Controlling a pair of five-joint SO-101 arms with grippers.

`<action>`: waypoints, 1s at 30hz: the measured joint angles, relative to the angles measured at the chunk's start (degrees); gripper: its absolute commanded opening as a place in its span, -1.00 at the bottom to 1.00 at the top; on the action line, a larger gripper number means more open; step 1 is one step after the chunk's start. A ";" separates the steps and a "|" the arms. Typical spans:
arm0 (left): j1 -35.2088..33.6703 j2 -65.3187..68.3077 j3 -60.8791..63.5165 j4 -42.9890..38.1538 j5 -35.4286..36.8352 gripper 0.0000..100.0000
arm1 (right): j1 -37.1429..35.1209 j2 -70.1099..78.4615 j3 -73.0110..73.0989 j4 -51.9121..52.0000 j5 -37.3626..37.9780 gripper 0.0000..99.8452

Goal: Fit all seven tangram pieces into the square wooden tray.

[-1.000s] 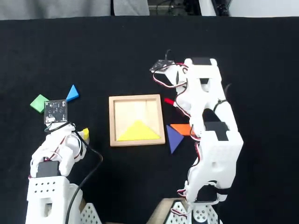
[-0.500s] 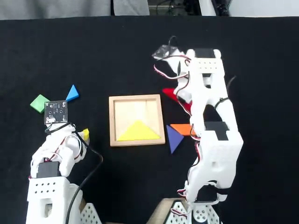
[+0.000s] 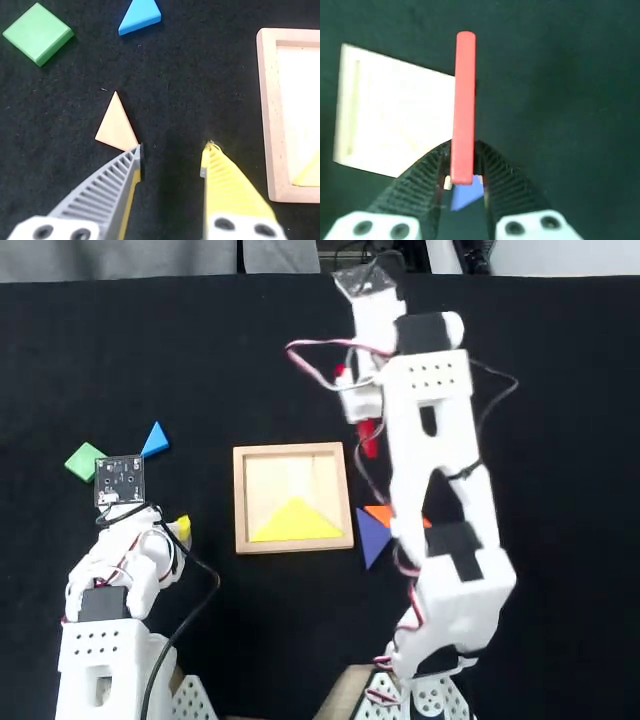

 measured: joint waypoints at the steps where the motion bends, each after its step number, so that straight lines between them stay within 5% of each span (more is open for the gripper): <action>1: 0.00 0.00 0.00 0.00 0.00 -0.60 | -1.76 -0.97 0.88 0.00 -3.25 -0.98; 8: 0.00 0.00 0.00 0.00 0.00 -0.60 | -14.95 -0.88 6.59 -0.62 -24.88 -0.98; 30: 0.00 0.00 0.00 0.00 0.00 -0.60 | -25.49 15.91 7.30 -11.08 -32.26 -0.98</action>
